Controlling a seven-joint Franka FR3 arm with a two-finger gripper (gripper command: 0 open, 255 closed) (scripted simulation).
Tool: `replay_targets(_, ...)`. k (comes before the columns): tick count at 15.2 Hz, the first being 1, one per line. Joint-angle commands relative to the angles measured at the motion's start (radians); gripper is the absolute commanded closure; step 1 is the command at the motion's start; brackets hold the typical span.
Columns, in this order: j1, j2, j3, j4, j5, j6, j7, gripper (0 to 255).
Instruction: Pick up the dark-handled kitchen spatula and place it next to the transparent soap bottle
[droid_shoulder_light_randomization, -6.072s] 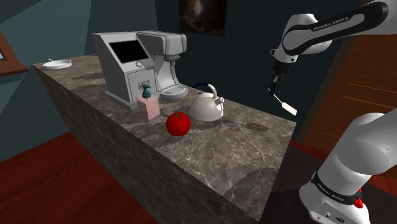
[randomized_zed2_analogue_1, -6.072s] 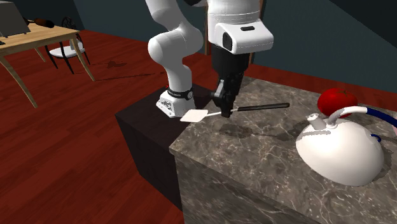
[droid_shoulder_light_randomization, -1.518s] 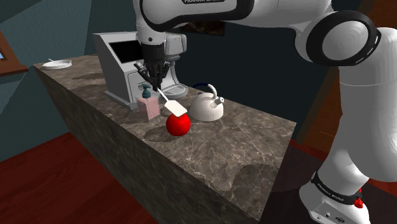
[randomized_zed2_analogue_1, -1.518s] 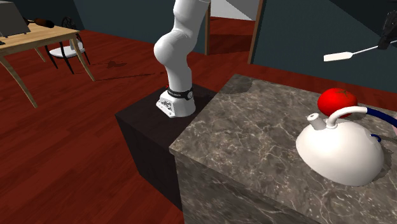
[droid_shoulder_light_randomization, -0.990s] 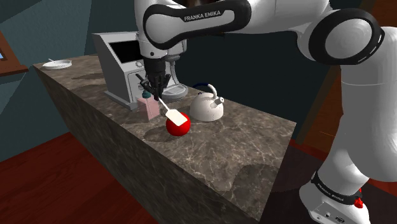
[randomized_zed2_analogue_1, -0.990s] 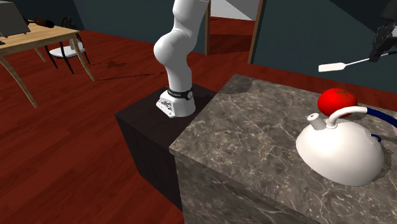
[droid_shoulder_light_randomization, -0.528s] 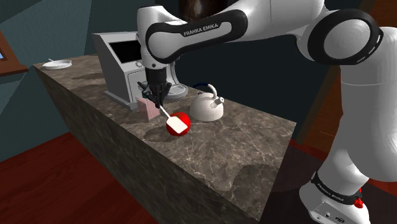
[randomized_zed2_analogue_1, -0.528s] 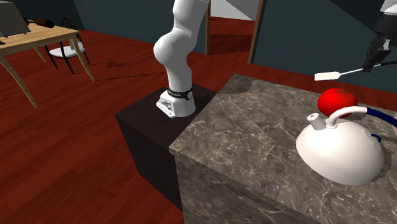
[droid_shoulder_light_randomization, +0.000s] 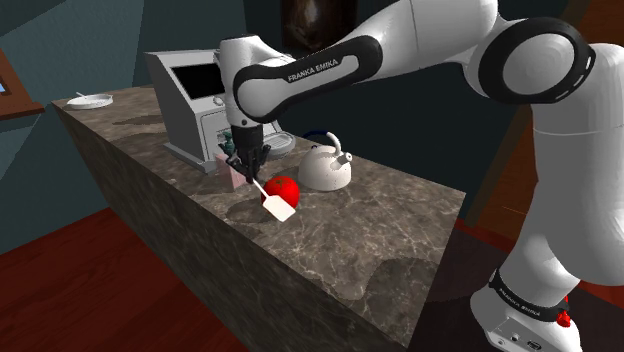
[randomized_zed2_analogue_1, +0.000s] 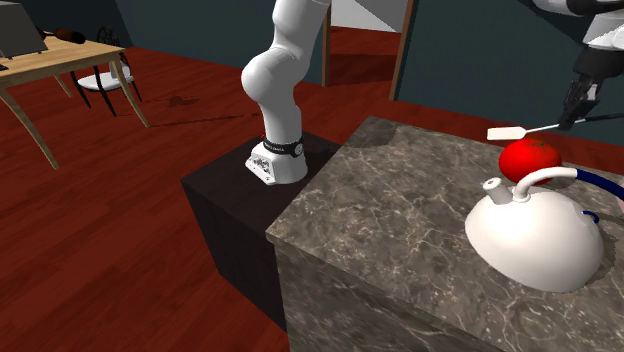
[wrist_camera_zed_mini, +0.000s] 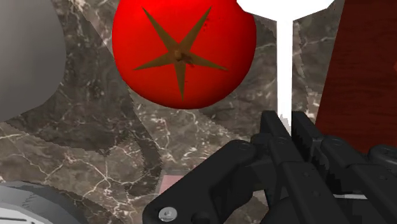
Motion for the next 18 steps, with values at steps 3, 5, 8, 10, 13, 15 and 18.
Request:
replay_targets(3, -0.001, 0.012, -0.002, -0.036, -0.004, 0.048, 0.003, 255)
replay_targets(5, 0.000, 0.020, -0.003, -0.051, -0.006, 0.071, 0.005, 255)
replay_targets(8, 0.000, 0.033, -0.005, -0.072, -0.009, 0.105, 0.008, 255)
replay_targets(10, 0.000, 0.043, -0.006, -0.085, -0.012, 0.127, 0.010, 255)
replay_targets(13, 0.001, 0.059, -0.008, -0.102, -0.016, 0.160, 0.013, 255)
replay_targets(15, 0.002, 0.070, -0.010, -0.112, -0.019, 0.181, 0.015, 255)
replay_targets(18, 0.003, 0.089, -0.012, -0.125, -0.024, 0.212, 0.019, 255)
